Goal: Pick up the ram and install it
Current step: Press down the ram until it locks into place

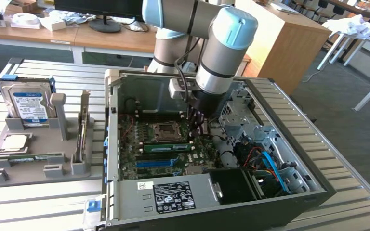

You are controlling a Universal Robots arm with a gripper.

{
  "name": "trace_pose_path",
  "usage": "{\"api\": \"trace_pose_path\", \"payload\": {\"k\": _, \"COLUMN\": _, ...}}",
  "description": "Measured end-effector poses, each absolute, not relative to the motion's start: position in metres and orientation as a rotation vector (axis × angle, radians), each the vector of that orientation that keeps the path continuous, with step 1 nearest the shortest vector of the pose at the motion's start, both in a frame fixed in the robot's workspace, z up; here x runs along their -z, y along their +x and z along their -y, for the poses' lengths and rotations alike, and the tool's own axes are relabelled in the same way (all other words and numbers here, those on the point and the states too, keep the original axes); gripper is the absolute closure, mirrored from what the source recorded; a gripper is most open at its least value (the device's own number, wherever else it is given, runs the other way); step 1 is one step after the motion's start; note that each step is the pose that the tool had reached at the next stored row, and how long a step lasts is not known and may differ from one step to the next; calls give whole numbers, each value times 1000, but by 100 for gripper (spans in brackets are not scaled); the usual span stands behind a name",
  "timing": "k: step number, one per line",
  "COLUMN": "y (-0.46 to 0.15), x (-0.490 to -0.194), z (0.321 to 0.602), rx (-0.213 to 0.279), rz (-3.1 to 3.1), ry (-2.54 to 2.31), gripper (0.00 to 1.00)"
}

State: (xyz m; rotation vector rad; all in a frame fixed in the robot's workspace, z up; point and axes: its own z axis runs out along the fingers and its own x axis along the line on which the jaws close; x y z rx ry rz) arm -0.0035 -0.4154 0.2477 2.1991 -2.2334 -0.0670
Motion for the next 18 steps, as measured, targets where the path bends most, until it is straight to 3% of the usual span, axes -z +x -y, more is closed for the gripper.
{"api": "trace_pose_path", "payload": {"k": 18, "y": 8, "x": -242, "z": 415, "rx": 66, "rz": 2234, "ry": 2200, "gripper": 90}}
